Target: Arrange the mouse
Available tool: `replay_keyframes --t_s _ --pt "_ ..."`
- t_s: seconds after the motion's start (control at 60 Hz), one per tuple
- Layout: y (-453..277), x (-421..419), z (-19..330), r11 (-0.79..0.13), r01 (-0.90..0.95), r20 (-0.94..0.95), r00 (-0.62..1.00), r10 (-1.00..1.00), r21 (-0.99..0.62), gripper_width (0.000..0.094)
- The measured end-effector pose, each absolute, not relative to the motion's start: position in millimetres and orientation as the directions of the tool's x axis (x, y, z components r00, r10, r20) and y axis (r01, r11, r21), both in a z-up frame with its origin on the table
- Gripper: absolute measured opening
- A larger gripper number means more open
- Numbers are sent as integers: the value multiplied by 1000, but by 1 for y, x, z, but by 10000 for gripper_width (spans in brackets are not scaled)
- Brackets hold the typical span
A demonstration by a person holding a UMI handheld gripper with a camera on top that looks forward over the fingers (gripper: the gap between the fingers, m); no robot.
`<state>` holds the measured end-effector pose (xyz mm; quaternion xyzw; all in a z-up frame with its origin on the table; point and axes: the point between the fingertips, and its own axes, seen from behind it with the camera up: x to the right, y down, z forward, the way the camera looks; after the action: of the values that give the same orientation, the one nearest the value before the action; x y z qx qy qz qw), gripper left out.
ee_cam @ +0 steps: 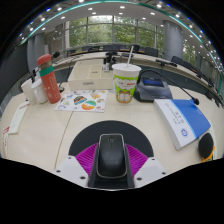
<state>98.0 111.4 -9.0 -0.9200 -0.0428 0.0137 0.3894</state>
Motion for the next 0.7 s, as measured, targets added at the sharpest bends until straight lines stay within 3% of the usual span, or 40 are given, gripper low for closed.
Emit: replay_keyframes --t_s 0.05,0.117,0.167,0.233,0.45,0.7 --pt "108 98 -7 -699 54 -9 996 87 -713 524" --pt "100 100 7 -699 48 -10 997 78 -714 863" --pt "93 104 23 -685 53 5 997 72 -726 822" --pt "79 110 53 -660 71 43 997 59 -748 867" --pt "-16 99 152 -609 70 54 998 45 -790 856" --pt "-146 88 205 -576 68 45 998 53 -815 852"
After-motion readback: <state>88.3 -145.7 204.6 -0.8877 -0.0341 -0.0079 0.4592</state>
